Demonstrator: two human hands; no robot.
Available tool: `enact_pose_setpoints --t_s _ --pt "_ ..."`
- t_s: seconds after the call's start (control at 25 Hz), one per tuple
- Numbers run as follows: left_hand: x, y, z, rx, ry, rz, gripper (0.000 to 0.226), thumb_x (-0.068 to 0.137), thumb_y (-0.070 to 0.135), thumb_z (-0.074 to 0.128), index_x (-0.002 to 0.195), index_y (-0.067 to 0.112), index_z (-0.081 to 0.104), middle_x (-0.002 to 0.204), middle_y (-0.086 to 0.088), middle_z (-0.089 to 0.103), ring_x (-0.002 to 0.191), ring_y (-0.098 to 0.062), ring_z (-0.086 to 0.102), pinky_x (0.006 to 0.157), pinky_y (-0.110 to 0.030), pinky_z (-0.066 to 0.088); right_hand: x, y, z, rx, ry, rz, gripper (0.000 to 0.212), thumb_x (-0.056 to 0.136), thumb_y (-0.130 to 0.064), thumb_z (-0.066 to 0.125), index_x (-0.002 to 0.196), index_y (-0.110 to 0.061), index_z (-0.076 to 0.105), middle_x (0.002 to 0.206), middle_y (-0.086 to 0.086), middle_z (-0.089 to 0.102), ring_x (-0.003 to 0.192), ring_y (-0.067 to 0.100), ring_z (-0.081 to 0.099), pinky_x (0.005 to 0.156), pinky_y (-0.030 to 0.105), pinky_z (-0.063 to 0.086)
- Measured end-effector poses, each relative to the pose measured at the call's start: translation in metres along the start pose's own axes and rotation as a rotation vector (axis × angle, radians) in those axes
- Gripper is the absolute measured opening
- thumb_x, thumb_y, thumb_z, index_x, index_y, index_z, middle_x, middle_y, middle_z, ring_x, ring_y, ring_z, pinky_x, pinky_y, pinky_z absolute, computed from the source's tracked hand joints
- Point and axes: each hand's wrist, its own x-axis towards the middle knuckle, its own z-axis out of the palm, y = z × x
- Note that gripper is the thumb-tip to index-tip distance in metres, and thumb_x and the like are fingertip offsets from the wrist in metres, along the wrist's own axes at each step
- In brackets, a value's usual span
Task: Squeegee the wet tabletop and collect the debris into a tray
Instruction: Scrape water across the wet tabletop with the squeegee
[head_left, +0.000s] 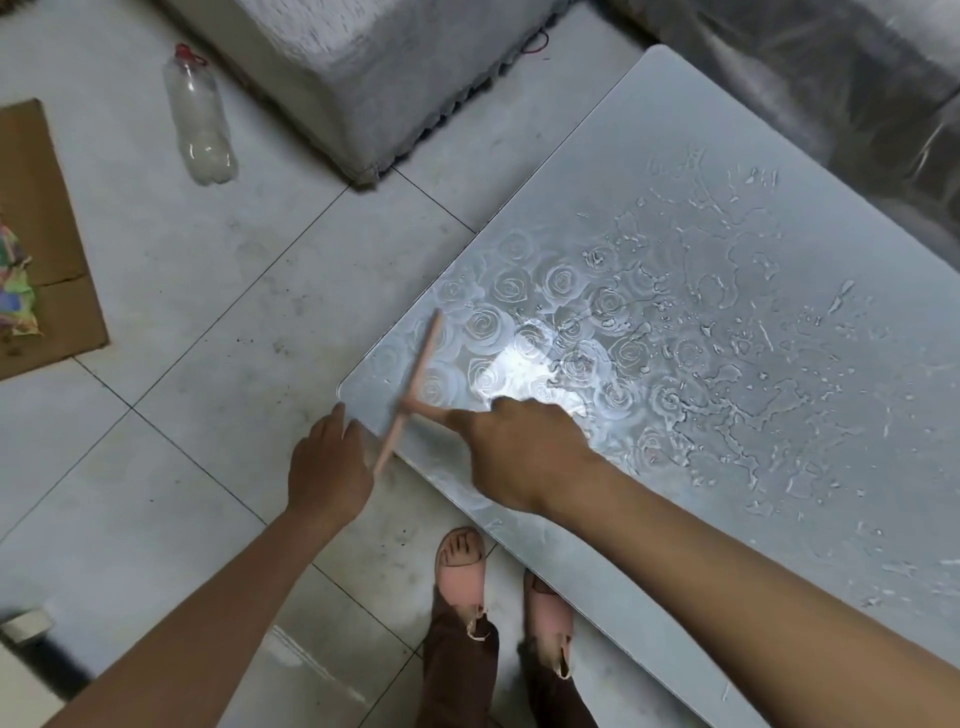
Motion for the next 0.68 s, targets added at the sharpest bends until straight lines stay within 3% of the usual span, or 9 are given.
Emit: enact_pose_setpoints --t_s 0.12,0.36,0.44,0.6,0.68 --pt "0.003 -0.009 0.001 -0.012 -0.028 -0.068 0.064 0.090 0.017 0.053 0.147 0.008 0.027 0.160 -0.011 0.010 0.144 -0.026 0.018 0.110 -0.037 0.027 0.019 -0.007 0.002 -0.028 -0.022 -0.021 0.070 0.087 -0.014 0.045 0.145 -0.045 0.023 0.111 0.012 0.058 0.101 0.034 0.058 0.068 0.031 0.034" --pt "0.003 -0.019 0.003 -0.099 -0.042 -0.083 0.063 0.091 0.012 0.050 0.148 0.009 0.026 0.160 -0.006 0.011 0.145 -0.023 0.017 0.111 -0.035 0.025 -0.041 0.027 -0.009 -0.065 -0.134 0.051 0.078 0.083 -0.013 0.039 0.145 -0.053 0.014 0.103 0.009 0.060 0.097 0.032 0.059 0.066 0.031 0.034" --pt "0.002 -0.021 0.003 -0.134 -0.044 -0.104 0.063 0.091 0.012 0.051 0.148 0.009 0.025 0.160 -0.005 0.012 0.144 -0.023 0.018 0.111 -0.035 0.026 -0.020 0.008 -0.013 -0.013 -0.076 -0.009 0.078 0.083 -0.013 0.040 0.144 -0.054 0.015 0.103 0.010 0.058 0.097 0.033 0.058 0.066 0.031 0.033" --pt "0.002 -0.026 0.002 -0.147 0.005 -0.132 0.062 0.090 0.011 0.051 0.147 0.008 0.029 0.158 -0.007 0.019 0.139 -0.028 0.029 0.104 -0.038 0.034 0.036 -0.039 -0.004 0.025 -0.003 -0.086 0.073 0.084 -0.010 0.042 0.145 -0.046 0.022 0.074 0.002 0.038 0.076 0.028 0.045 0.064 0.032 0.033" --pt "0.003 -0.026 0.002 -0.169 0.009 -0.121 0.062 0.088 0.007 0.051 0.147 0.008 0.030 0.158 -0.007 0.019 0.139 -0.028 0.028 0.103 -0.038 0.034 0.030 -0.028 0.005 0.009 -0.015 -0.054 0.071 0.084 -0.010 0.042 0.143 -0.045 0.025 0.076 0.001 0.035 0.077 0.029 0.045 0.065 0.032 0.033"
